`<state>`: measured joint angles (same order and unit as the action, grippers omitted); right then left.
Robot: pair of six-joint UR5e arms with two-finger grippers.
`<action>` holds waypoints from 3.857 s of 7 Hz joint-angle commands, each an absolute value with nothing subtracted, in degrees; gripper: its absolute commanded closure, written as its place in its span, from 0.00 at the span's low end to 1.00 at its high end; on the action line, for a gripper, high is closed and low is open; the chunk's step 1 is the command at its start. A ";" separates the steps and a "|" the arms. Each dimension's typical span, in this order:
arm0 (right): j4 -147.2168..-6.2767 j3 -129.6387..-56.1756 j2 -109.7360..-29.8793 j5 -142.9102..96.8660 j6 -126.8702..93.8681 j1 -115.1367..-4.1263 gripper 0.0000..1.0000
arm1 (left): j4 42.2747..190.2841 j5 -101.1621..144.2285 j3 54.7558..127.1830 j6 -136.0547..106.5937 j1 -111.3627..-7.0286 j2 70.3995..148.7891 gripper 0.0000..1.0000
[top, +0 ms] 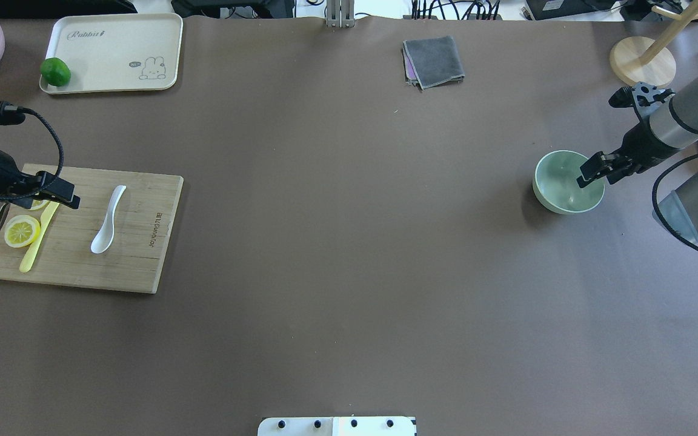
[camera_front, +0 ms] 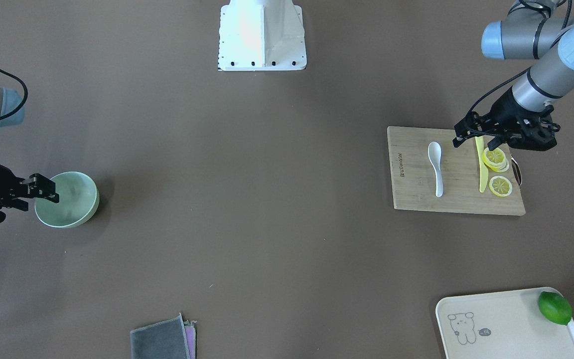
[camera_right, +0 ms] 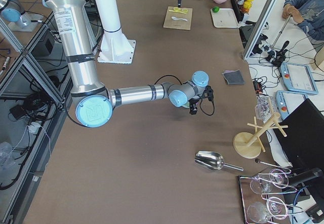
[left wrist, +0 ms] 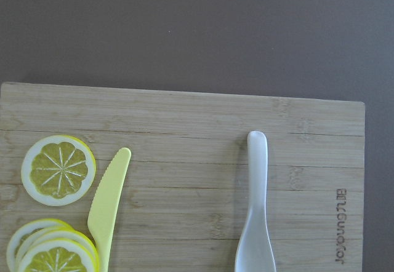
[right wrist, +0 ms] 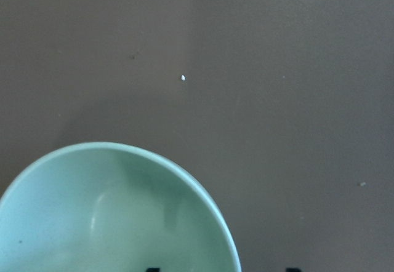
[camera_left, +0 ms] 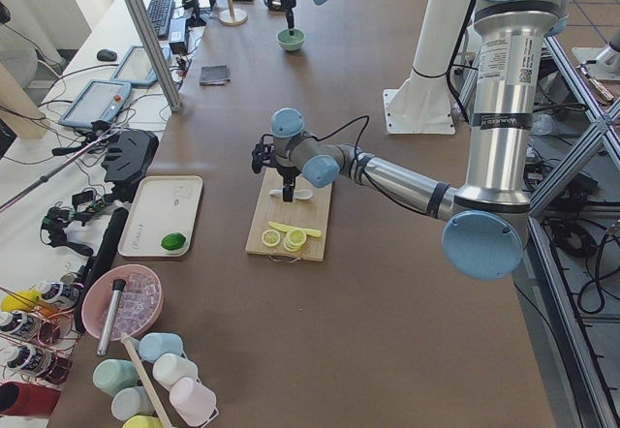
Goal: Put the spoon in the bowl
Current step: 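Move left gripper over the white spoon while right gripper reaches the bowl, then grasp the white spoon with the left gripper while the right gripper drags the bowl closer, then carry the spoon into the bowl with left gripper while right gripper withdraws, then open the left gripper to release the spoon into the bowl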
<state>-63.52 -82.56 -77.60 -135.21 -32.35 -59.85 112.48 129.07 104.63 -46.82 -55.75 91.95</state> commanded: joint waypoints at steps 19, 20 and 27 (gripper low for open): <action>-64.95 -95.69 -60.63 -113.37 -82.97 -31.35 0.00 | 111.89 121.21 98.00 -60.32 -40.84 114.20 1.00; -67.04 -100.15 -64.39 -116.08 -82.10 -33.73 0.00 | 111.88 120.77 97.48 -66.04 -35.65 119.56 1.00; -67.41 -103.10 -77.16 -127.27 -67.85 -48.78 0.00 | 112.41 115.84 87.46 -66.29 -32.86 135.09 0.28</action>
<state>-67.47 -103.08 -76.48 -127.23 -68.09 -48.43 112.33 115.96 88.24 -67.84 -31.77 135.14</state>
